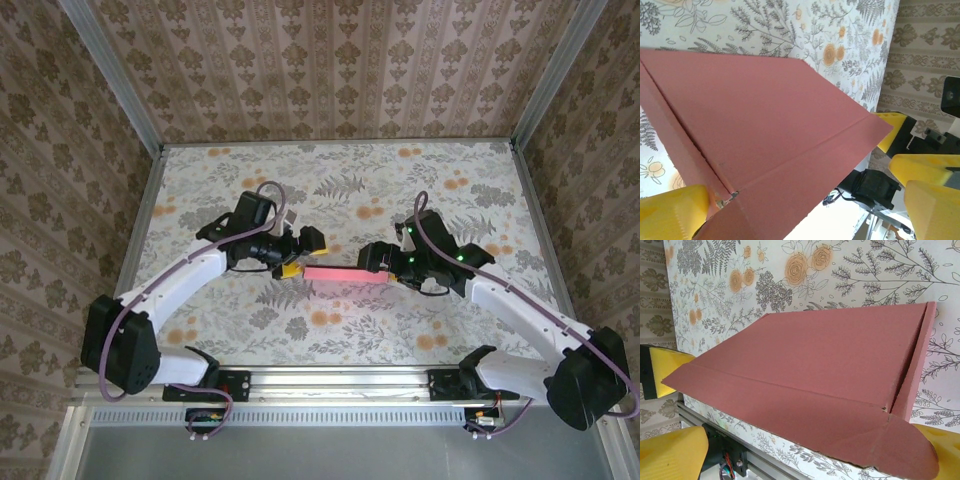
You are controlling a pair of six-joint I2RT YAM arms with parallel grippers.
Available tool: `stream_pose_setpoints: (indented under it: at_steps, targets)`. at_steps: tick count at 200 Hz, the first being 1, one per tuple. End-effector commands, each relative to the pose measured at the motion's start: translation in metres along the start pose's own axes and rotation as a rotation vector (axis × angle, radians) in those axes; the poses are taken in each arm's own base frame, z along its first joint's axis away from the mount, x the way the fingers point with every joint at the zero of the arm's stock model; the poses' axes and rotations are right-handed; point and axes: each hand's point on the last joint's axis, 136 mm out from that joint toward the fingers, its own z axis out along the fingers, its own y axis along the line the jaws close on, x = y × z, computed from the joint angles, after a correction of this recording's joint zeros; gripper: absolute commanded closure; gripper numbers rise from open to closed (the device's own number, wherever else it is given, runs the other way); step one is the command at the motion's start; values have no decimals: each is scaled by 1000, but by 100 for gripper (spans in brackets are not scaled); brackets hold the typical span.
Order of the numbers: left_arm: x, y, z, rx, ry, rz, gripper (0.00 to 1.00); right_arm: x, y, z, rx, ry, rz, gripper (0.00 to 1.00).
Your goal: Fold the paper box
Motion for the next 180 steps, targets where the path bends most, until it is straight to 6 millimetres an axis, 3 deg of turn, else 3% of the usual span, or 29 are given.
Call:
stream_pose_setpoints:
  at_steps: [1, 180]
  targets:
    - [1, -16, -3, 48, 42, 3, 0, -4, 18, -4, -60, 17, 11, 0]
    - [5, -19, -12, 61, 49, -77, 0, -3, 31, -14, -115, 25, 35, 0]
